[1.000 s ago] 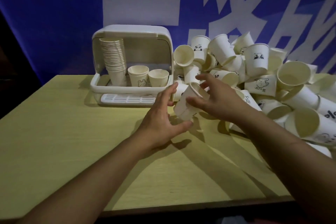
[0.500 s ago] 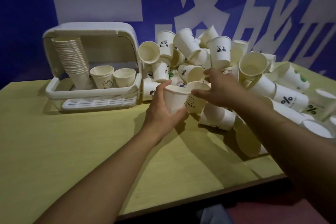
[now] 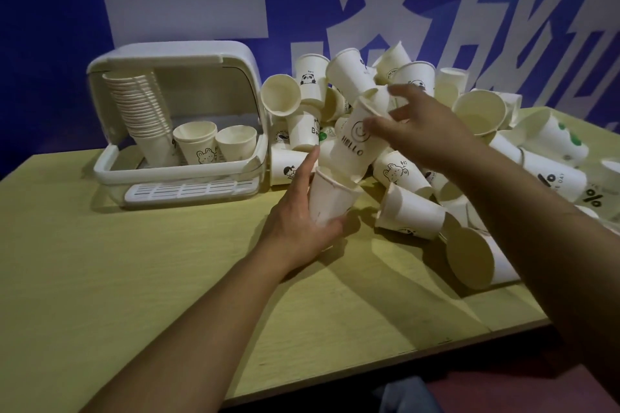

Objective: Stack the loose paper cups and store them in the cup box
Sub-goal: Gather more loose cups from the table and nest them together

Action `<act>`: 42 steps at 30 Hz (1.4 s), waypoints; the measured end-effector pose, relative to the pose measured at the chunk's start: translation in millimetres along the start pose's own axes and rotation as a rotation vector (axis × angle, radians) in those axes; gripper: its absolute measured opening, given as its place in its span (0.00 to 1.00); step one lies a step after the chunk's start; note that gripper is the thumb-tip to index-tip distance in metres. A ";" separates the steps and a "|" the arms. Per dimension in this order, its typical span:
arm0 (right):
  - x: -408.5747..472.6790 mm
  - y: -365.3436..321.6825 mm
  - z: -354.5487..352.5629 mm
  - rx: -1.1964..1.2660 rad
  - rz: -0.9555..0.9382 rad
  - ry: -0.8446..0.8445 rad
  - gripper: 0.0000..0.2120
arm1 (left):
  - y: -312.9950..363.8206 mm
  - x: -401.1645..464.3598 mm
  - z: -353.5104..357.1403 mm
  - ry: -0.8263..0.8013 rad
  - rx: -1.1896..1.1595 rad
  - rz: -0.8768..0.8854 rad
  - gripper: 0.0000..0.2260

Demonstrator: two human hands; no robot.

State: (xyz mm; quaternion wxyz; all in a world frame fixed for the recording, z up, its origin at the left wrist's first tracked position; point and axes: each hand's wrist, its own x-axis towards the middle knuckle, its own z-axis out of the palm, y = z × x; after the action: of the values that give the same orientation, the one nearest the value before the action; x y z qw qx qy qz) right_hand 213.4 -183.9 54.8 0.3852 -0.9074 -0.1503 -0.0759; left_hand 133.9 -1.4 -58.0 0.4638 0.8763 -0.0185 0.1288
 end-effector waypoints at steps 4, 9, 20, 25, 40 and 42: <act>-18.0 -8.7 13.8 -0.015 -0.069 -0.207 0.40 | 0.7 -0.5 0.6 0.026 0.011 0.037 0.53; -31.1 -1.4 22.4 -0.108 -0.110 -0.429 0.49 | 2.4 -5.0 1.2 0.088 -0.015 0.089 0.47; -43.5 38.2 13.5 -0.867 -0.209 -0.350 0.33 | -6.2 -4.6 3.6 0.080 -0.072 0.085 0.40; -35.8 41.6 17.2 -0.774 -0.220 -0.274 0.27 | -5.8 -5.6 1.5 0.026 -0.112 0.109 0.40; -54.8 11.3 10.4 0.225 -0.168 0.077 0.34 | 13.2 -12.4 14.7 -0.061 -0.092 0.196 0.55; -60.4 11.1 5.7 0.201 -0.179 0.063 0.33 | 17.9 -11.5 17.8 -0.045 -0.104 0.206 0.56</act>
State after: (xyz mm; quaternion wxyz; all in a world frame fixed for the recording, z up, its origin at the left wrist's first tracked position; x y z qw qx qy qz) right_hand 160.3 -200.1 28.0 0.4705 -0.8443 -0.2252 -0.1229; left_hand 123.8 -27.1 -55.9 0.4924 0.8473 -0.1254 0.1548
